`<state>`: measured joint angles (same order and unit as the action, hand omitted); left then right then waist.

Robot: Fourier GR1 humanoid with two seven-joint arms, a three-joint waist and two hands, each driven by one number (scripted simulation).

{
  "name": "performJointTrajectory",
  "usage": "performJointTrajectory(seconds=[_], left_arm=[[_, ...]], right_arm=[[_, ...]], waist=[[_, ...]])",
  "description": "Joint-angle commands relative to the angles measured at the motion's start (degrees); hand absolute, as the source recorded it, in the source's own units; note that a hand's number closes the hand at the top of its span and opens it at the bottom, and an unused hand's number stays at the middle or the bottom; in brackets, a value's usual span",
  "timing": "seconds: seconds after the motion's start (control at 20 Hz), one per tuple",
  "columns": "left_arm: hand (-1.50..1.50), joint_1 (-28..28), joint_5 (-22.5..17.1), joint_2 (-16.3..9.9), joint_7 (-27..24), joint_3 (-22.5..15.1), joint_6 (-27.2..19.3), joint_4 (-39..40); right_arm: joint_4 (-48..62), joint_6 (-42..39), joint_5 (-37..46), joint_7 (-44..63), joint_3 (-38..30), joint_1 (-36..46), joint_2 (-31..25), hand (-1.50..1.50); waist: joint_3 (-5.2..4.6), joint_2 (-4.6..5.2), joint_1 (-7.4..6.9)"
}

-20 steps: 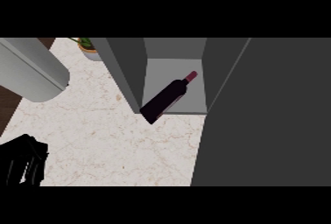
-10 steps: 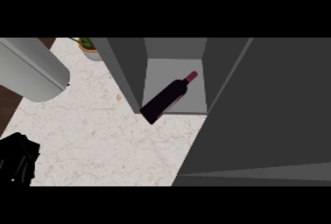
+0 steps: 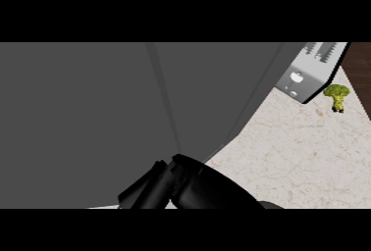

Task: Pick up the wine, place it into the cabinet and close the cabinet

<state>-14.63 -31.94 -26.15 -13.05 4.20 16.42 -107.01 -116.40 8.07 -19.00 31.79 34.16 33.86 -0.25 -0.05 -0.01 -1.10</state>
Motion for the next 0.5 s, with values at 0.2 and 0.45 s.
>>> performJointTrajectory(seconds=[0.2, 0.45], left_arm=[[1.5, 2.4, -0.5, 0.4, 0.1, 2.3, 3.2, 3.4], [1.5, 1.1, -1.3, 0.8, 3.7, 4.2, 2.5, -0.3]], right_arm=[[20.1, 6.1, -10.7, -8.2, -6.6, 17.9, 0.2, 1.5], [25.2, 7.0, -12.7, -11.6, -8.4, 20.1, 0.2, 1.5]], waist=[[-0.01, 0.21, -0.28], [0.04, 0.08, 0.1]])
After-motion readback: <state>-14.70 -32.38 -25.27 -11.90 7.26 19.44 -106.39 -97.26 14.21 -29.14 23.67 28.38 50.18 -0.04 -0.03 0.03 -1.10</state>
